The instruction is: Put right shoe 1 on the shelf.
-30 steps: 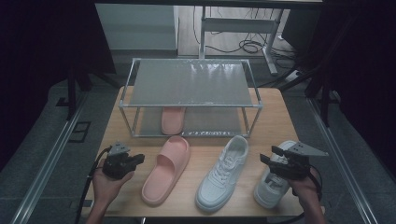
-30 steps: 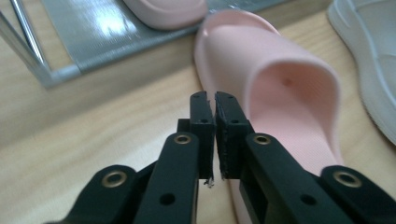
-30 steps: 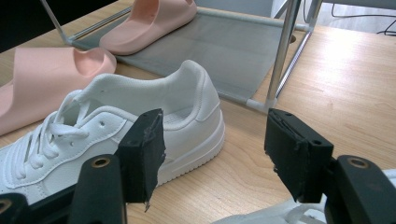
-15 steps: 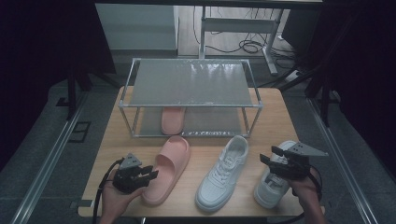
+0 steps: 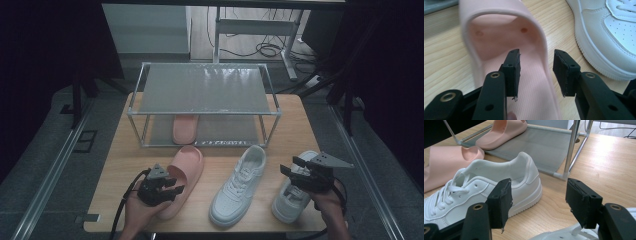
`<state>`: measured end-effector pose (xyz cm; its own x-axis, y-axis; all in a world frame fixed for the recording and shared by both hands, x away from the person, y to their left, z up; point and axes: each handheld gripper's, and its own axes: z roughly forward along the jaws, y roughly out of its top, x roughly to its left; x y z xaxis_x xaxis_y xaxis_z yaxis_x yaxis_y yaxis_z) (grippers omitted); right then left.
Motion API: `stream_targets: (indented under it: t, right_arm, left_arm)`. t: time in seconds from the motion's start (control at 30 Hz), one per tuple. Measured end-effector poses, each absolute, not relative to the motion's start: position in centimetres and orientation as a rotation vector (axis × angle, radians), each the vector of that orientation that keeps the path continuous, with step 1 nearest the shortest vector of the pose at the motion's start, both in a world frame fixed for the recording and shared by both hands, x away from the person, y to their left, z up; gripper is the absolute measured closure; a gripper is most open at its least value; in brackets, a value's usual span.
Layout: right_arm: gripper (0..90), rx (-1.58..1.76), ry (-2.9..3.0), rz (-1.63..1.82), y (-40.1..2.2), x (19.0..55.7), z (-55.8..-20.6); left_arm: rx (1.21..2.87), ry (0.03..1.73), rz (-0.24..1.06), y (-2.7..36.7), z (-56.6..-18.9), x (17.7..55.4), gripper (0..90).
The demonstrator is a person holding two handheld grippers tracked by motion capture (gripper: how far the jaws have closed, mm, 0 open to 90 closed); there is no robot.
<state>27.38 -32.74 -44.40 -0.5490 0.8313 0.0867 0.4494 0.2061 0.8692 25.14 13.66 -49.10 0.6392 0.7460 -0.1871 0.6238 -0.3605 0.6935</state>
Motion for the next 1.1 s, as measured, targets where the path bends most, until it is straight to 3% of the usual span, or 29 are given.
stream_targets:
  t: [0.63,0.8,1.1]
  right_arm:
    - [38.1,1.18,2.088,1.289,-32.6,27.3,-44.3]
    - [38.1,1.18,2.092,1.288,-32.5,27.3,-44.3]
    - [38.1,1.179,2.093,1.288,-32.6,27.3,-44.3]
  left_arm:
    - [2.134,1.066,0.262,10.0,-50.4,27.3,65.1]
    - [2.109,1.068,0.301,9.8,-50.7,27.8,73.8]
    - [2.104,1.086,0.337,9.7,-50.7,27.6,77.6]
